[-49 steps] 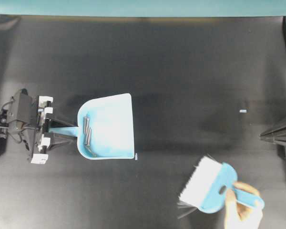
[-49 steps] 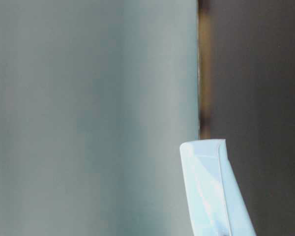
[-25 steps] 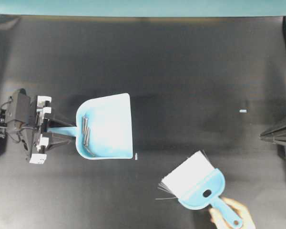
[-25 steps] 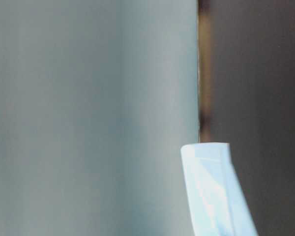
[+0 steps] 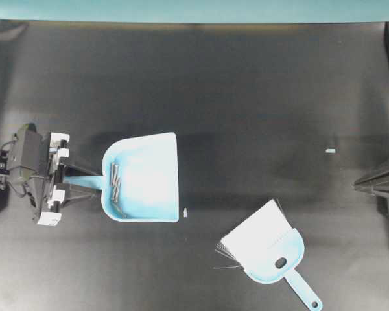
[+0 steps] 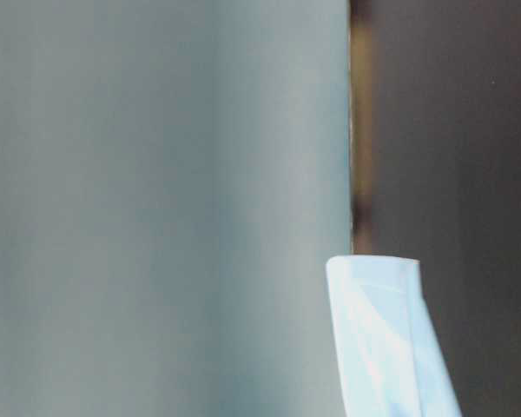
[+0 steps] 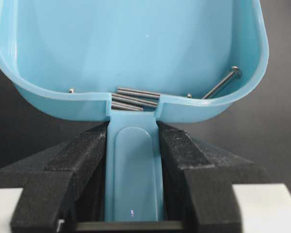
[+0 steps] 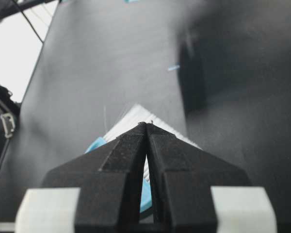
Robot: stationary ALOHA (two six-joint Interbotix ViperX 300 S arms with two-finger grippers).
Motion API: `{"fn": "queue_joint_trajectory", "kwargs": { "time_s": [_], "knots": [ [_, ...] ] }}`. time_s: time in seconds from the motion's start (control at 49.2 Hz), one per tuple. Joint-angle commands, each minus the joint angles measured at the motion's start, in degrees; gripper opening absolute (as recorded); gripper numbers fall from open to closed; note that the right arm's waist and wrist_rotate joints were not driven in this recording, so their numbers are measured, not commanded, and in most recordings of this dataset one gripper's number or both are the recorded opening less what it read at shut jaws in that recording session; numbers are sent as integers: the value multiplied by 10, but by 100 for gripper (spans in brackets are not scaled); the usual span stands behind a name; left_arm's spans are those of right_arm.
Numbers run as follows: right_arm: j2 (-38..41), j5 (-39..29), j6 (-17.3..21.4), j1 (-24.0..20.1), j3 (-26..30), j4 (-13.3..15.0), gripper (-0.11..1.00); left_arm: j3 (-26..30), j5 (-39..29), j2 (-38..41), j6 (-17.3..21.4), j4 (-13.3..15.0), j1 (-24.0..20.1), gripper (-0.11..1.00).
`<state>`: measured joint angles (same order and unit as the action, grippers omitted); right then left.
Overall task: Hold the dustpan with the left arm, while a human hand uses a hand brush to gather screws into the dustpan.
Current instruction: 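Keep holding the dustpan with the screws in it using the left gripper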
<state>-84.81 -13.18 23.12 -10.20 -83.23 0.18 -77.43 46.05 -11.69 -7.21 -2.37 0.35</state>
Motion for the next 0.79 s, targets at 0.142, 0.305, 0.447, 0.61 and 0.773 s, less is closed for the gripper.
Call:
{"fn": "queue_joint_trajectory", "kwargs": {
  "time_s": [0.142, 0.305, 0.447, 0.61, 0.773],
  "knots": [
    [3, 5, 0, 0, 2, 2, 0, 19, -36, -30, 1, -1, 10, 30],
    [3, 5, 0, 0, 2, 2, 0, 18, -43, -40, 3, -1, 11, 30],
    [3, 5, 0, 0, 2, 2, 0, 18, -43, -40, 1, -2, 18, 30],
    [3, 6, 0, 0, 2, 2, 0, 18, -64, -40, 1, -1, 19, 30],
    [3, 6, 0, 0, 2, 2, 0, 19, -73, -39, 1, -1, 24, 30]
  ]
}}
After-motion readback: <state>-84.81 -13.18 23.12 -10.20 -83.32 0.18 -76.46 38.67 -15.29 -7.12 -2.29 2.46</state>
